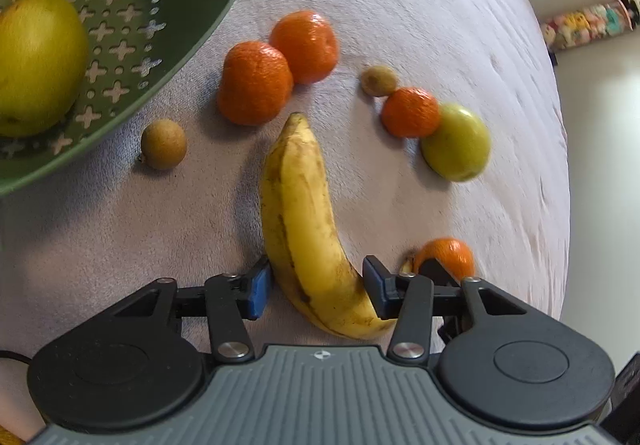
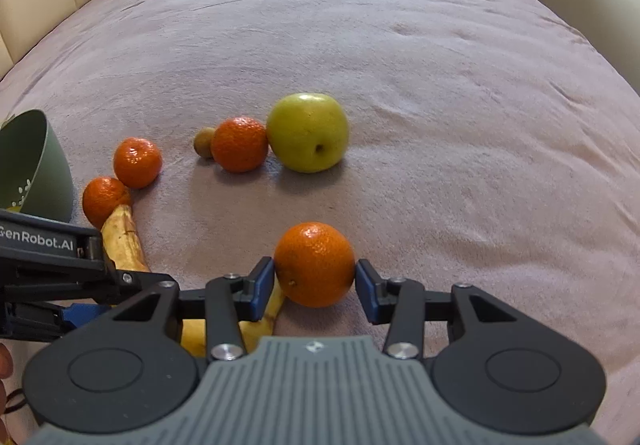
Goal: Organize fruits
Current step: 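Lift the tangerine with the right tool while the left tool closes around the banana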
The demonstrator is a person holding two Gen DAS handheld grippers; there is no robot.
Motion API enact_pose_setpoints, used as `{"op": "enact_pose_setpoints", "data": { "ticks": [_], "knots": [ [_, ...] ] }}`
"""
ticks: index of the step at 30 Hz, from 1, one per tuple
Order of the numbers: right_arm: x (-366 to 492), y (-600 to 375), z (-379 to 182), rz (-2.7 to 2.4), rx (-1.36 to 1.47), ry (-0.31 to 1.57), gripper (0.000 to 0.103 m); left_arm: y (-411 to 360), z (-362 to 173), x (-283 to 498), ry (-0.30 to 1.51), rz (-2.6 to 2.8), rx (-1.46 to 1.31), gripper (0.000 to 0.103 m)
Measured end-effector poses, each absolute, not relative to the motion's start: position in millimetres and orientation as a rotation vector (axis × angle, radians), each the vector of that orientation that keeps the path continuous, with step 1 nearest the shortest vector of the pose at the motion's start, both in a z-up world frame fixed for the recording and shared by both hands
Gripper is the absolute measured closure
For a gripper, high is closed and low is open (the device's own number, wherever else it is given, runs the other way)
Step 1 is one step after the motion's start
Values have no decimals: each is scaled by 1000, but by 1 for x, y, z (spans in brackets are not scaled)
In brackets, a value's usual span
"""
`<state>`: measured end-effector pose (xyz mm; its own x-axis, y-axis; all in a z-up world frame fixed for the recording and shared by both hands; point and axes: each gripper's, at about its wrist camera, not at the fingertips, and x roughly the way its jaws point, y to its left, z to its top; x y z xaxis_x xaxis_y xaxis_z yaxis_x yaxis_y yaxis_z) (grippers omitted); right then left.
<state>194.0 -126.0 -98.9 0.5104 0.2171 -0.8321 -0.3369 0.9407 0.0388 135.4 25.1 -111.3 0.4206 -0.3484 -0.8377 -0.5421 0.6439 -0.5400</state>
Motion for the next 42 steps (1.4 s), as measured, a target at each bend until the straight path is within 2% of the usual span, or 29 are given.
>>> {"op": "enact_pose_setpoints", "data": {
  "ticks": [6,12,20,36,42],
  "knots": [
    [188,-118,-91,408,-146,983,61,30,-97,123,1211,89,-895,58],
    [183,-112,-94,476,-163,1029,61,34,-92,109,1274,38,-863,60],
    [182,-106,-106,495,-198,1069,61,38,-102,110,1277,72,-894,58],
    [192,-106,-121,516,-166,1065,59,32,-114,116,1293,180,-853,48],
    [193,-106,-120,512,-158,1057,60,33,-110,109,1267,192,-866,52]
  ]
}}
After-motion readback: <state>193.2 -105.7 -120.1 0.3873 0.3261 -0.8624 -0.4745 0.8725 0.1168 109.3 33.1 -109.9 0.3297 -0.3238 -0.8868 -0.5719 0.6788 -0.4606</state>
